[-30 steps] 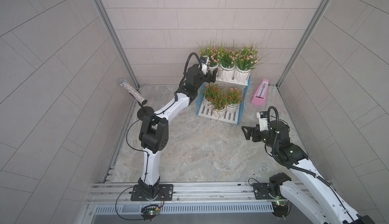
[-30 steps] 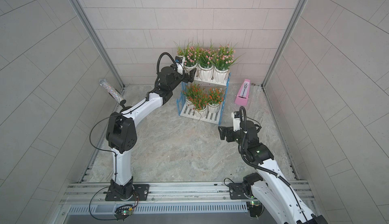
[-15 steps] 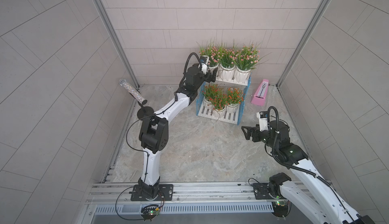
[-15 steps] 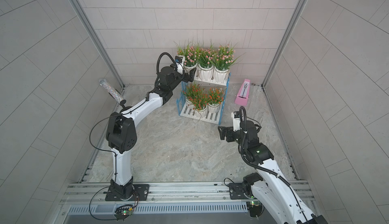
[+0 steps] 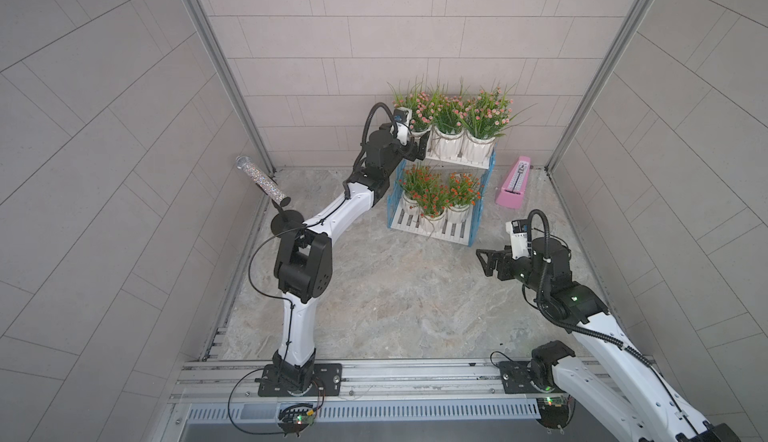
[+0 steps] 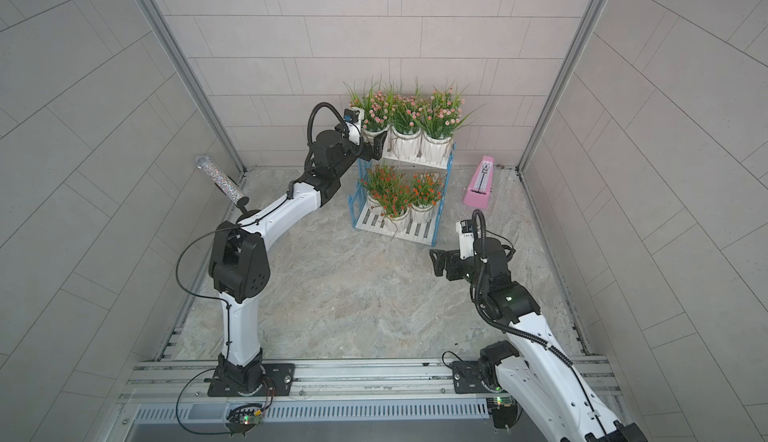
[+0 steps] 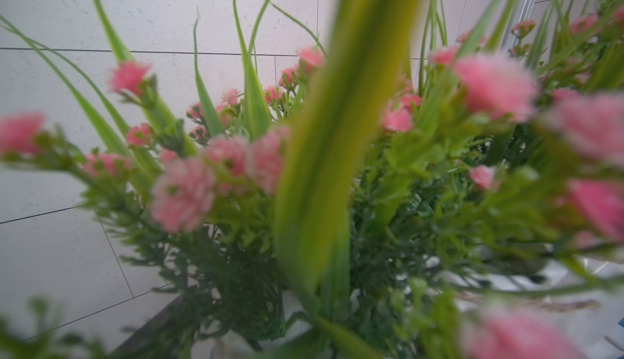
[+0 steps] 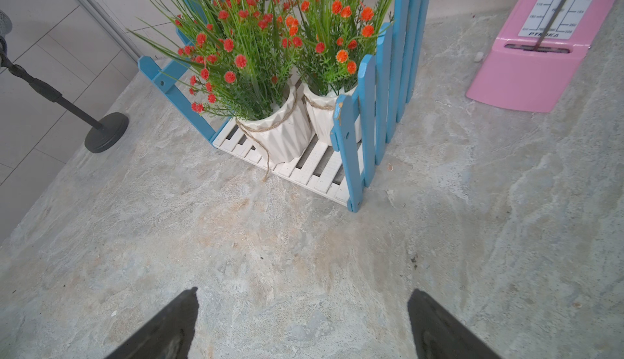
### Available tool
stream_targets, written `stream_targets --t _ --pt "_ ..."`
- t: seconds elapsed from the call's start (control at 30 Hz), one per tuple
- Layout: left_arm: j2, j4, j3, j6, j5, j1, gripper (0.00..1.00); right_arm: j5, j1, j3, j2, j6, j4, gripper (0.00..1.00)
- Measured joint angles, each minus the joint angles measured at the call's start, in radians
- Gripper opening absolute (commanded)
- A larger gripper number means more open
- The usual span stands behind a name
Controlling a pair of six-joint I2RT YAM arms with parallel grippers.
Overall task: Place the baby's breath potted plants on the rack by color
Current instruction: Place the baby's breath potted plant on the rack.
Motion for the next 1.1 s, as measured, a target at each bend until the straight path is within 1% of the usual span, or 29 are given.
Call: stream_targets --t 0.37,0.77,0.87,1.1 --pt "-0.017 0.001 0.013 0.000 0.002 0.000 1.00 -0.001 0.000 0.000 0.000 0.000 0.000 0.99" --pt "-0.069 0.003 0.013 0.000 0.010 0.000 1.00 -0.007 0.000 0.000 0.000 0.000 0.000 0.99" --pt "-0.102 0.007 -0.019 0.000 0.015 0.000 1.00 -0.007 0.000 0.000 0.000 0.000 0.000 0.99" --pt "-0.225 0.049 -0.182 0.000 0.023 0.000 1.00 -0.011 0.000 0.000 -0.001 0.000 0.000 0.99"
